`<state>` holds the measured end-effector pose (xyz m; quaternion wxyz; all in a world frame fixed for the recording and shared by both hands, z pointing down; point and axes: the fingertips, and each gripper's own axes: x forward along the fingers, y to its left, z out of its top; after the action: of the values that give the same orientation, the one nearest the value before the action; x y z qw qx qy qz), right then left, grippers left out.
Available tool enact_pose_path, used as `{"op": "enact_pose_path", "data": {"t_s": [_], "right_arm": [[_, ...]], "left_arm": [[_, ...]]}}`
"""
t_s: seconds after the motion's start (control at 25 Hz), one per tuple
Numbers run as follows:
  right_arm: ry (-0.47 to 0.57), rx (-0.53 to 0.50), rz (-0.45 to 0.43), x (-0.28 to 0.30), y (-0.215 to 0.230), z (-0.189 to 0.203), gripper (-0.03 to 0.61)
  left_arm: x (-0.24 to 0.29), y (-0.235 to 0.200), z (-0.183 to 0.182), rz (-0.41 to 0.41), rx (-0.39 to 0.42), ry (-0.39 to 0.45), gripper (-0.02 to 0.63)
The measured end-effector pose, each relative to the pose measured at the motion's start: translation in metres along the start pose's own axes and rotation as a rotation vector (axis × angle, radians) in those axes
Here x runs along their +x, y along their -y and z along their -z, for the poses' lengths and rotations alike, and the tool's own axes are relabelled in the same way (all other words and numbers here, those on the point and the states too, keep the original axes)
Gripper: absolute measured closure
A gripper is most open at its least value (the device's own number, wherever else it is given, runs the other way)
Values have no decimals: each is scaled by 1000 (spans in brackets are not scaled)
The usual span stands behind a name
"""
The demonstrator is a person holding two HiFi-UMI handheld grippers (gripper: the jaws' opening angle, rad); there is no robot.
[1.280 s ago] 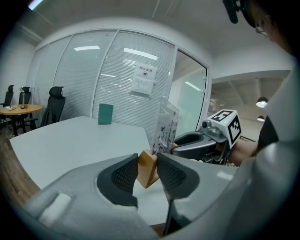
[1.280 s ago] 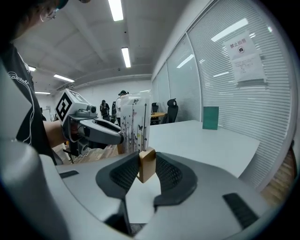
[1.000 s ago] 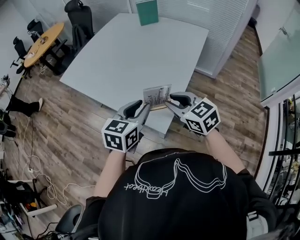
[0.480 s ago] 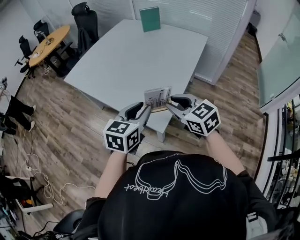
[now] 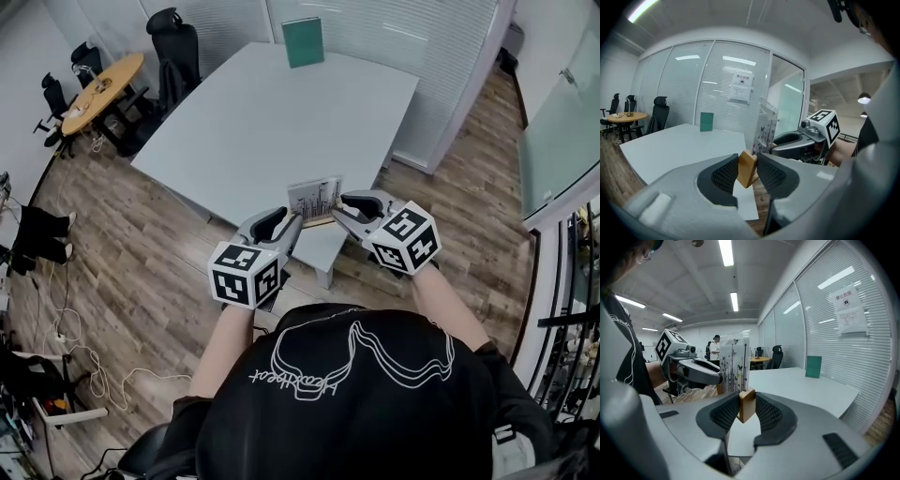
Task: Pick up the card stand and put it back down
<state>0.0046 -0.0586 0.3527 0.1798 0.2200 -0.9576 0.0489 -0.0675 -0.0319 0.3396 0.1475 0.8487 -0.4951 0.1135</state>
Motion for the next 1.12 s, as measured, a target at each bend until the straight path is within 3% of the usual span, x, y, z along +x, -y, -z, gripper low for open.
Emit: {"op": "enact_pose_path", "data": {"t_s": [0.52, 1.12], "right_arm": [[-9, -5, 14, 26, 24, -13, 465], [-69, 60, 35, 109, 79, -6, 465]], "left_arm": [[21, -29, -10, 6, 1, -13, 485], [80, -113, -2, 46, -45, -92, 486]]}}
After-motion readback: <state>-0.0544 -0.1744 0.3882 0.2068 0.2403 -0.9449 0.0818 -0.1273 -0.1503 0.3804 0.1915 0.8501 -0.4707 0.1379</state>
